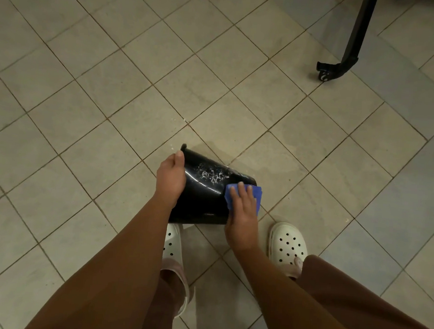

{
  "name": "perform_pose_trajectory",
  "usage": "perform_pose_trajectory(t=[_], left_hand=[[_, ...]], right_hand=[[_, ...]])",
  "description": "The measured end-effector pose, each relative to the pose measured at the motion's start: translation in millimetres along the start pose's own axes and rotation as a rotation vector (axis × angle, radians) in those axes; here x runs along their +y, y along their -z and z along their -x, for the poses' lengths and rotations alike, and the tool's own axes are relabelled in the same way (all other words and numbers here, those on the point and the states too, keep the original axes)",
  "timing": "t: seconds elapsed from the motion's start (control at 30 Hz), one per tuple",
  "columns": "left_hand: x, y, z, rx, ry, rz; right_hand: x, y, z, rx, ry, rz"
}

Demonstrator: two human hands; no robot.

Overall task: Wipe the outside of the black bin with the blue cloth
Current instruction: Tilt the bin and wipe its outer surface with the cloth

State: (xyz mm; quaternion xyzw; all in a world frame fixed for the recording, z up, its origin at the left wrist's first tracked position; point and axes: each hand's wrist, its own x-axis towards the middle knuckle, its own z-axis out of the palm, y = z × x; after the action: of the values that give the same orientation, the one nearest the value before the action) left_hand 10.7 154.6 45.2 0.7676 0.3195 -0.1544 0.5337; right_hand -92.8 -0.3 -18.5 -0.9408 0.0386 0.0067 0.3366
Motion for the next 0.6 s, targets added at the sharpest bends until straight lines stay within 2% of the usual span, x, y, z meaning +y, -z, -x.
perform_pose_trajectory(t=[0.17, 0.23, 0.37, 0.47, 0.6], left_hand=[[-1.7, -0.9, 2.8, 0.017, 0.004, 0.018], [-2.7, -1.3, 2.1, 0.039, 0.007, 0.042], [-1.4, -1.7, 0.9, 0.060, 0.026, 0.070], [0.0, -0.9, -0.3, 0.050, 0.037, 0.090], [0.4, -0.3, -0.5, 0.034, 0.042, 0.105]], right_hand=[[-17.9, -3.2, -20.8, -0.191, 0.247, -0.010], [-14.0, 0.3, -32.0, -0.179, 0.251, 0.009], [-2.9, 7.7, -28.0, -0.062, -0.005, -0.039], [-0.1, 7.3, -9.1, -0.001, 0.087, -0.005], [-12.1, 1.8, -18.6, -0.087, 0.241, -0.014]])
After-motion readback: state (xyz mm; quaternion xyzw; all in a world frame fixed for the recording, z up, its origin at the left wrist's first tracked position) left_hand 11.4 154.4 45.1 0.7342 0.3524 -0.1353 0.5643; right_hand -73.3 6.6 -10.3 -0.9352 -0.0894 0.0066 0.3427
